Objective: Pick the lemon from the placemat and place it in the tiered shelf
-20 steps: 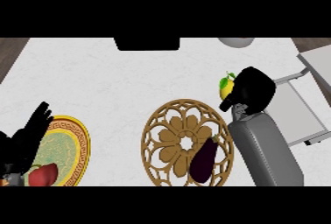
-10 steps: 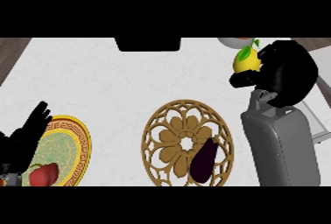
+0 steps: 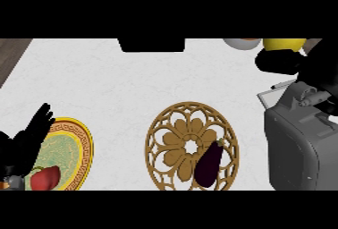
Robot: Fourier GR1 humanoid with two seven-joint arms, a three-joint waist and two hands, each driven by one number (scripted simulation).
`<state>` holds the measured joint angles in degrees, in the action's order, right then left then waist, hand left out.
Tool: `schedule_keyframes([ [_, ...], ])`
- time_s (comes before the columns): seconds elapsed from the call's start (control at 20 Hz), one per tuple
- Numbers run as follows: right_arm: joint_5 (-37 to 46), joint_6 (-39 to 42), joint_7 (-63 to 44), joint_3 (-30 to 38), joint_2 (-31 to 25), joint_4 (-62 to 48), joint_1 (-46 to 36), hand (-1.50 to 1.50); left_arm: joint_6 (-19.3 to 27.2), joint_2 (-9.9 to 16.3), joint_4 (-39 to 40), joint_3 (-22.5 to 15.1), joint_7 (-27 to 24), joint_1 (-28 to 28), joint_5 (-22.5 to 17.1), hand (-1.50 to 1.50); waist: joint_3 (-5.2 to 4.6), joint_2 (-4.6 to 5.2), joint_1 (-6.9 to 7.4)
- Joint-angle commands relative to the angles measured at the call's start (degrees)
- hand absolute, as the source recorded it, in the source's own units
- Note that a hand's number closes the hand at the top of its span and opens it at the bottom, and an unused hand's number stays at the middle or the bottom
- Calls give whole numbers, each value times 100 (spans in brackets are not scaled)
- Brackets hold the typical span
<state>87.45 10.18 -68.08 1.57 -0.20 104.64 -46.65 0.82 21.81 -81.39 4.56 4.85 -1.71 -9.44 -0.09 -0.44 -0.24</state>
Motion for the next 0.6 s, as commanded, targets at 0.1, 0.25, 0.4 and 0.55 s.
schedule_keyframes([
  [0.1,722,1193,-828,476,-92,-96,-912,150,16,-74,-124,-74,190,62,35,0,1,3,10],
  [0.25,1112,1749,-579,669,-236,-194,-900,150,-31,4,78,78,65,72,-10,0,-7,-11,-64],
  [0.4,1139,1776,-245,1129,-319,-419,-1112,150,-57,-47,-37,52,-19,-74,7,0,2,12,23],
  [0.55,1107,2350,193,1653,-724,-518,-1585,150,-29,-82,-135,-33,1,-167,100,0,4,-3,8],
])
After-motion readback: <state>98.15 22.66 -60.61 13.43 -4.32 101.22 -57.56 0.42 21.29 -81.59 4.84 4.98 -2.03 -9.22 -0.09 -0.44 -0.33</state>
